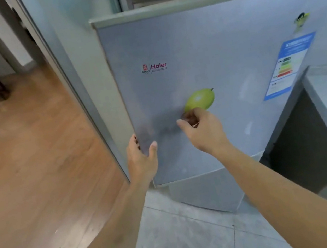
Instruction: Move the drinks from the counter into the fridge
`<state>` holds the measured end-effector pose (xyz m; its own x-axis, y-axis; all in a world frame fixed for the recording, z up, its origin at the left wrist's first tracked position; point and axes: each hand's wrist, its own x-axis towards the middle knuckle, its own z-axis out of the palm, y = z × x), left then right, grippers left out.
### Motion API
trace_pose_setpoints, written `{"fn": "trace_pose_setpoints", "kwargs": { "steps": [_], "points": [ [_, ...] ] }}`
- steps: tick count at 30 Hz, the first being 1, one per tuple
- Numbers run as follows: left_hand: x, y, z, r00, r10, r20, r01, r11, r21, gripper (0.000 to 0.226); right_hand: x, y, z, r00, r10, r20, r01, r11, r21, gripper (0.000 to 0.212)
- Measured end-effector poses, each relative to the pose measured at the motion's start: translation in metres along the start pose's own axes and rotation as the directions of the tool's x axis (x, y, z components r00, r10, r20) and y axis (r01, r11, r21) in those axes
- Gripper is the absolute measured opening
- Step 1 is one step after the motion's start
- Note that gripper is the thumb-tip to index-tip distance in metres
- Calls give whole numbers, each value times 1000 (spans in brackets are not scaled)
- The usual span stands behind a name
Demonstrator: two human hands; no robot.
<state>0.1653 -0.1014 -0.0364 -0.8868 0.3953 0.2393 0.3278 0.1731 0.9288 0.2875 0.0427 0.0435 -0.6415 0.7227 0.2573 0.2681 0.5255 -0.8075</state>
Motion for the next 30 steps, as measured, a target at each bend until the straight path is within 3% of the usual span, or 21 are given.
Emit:
{"fn": "trace_pose_setpoints", "kwargs": {
  "steps": [6,11,15,21,26,28,30],
  "points": [
    [77,-16,20,995,-64,77,67,997,-47,66,39,8,13,999,18,-39,-19,999,-26,34],
    [127,-17,42,988,140,57,-139,990,-25,73,64,18,24,978,-7,-209,-28,986,-165,57],
    [165,-12,67,978,97,184,-116,989,96,84,88,22,27,961,47,-274,-130,947,-292,73],
    [197,-9,90,969,29,247,-40,998,42,102,113,28,18,931,56,-360,-168,943,-289,56],
    [194,-28,88,948,69,310,-58,997,-44,97,112,27,16,927,53,-370,-168,944,-284,56],
    [196,-30,86,945,37,326,0,994,-113,90,108,19,12,943,116,-313,-179,967,-181,59],
    [182,-53,73,939,16,343,35,989,-142,86,96,8,-6,950,199,-243,-215,976,-43,47]
  ]
}}
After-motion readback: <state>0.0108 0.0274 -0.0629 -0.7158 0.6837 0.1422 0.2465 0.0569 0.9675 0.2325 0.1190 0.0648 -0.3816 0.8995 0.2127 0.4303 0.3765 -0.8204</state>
